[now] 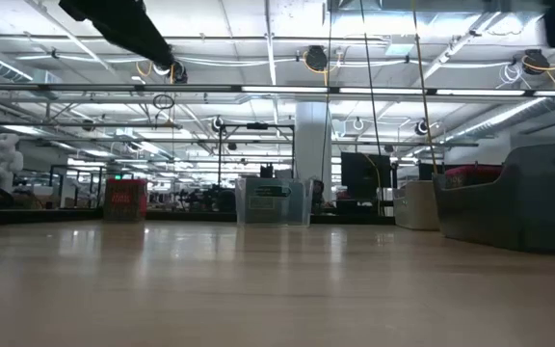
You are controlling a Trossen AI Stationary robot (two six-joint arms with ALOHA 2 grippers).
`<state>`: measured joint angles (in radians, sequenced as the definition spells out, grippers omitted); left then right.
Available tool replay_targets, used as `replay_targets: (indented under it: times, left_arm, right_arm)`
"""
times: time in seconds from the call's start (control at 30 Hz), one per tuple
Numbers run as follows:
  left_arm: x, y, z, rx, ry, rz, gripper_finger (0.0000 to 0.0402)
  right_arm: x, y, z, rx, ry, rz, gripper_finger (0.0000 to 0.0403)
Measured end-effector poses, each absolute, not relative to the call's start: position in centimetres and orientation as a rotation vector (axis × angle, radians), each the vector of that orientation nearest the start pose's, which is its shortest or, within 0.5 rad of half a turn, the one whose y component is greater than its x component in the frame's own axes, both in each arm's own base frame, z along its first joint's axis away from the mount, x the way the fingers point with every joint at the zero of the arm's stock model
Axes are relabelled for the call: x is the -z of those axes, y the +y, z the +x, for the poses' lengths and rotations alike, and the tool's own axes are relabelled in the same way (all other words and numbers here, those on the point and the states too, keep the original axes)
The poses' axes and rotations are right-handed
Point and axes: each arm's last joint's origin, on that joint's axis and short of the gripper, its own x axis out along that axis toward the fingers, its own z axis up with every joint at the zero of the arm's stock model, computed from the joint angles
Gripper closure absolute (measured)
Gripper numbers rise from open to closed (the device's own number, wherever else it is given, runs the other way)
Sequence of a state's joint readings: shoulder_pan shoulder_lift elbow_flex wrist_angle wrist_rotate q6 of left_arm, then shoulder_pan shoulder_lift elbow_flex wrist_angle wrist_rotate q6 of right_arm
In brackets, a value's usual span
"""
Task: Sort spices by type
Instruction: Put the bottom red seasoning can into the black transparent bin
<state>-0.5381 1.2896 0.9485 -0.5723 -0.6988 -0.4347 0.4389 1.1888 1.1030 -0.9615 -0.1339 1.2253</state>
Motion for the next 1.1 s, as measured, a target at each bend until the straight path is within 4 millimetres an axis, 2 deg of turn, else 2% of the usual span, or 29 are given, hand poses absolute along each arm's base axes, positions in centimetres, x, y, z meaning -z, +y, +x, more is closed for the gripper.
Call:
replay_targets:
  times: [0.1,0.2,0.3,0.47,0.57,0.73,1.1]
  left_arm:
    - [-26.2,-11.4,22.8,-0.294,0.669,0.135,0.0111]
    - [-26.3,-11.5,22.9,-0.279,0.661,0.169,0.0111]
    - [-26.4,-11.5,23.0,-0.267,0.658,0.197,0.0111]
    - [-26.4,-11.5,23.1,-0.253,0.655,0.200,0.0111]
    - [-26.4,-11.6,23.1,-0.240,0.661,0.195,0.0111]
    - [-26.4,-11.6,23.1,-0.238,0.662,0.195,0.0111]
    - [-25.4,-11.4,22.8,-0.240,0.683,0.213,0.0111]
  right_arm:
    - [-29.7,11.5,19.4,0.209,1.307,0.992,0.0403]
    - [-29.0,12.7,19.1,0.186,1.390,0.937,0.0403]
    - [-28.4,13.1,19.0,0.162,1.433,0.847,0.0403]
    - [-27.7,13.3,18.7,0.280,1.511,0.892,0.0401]
    - [-27.5,13.3,18.5,0.310,1.544,0.889,0.0382]
    - [-27.3,13.2,18.4,0.351,1.562,0.892,0.0322]
    - [-27.3,13.2,18.4,0.446,1.555,0.972,0.0136]
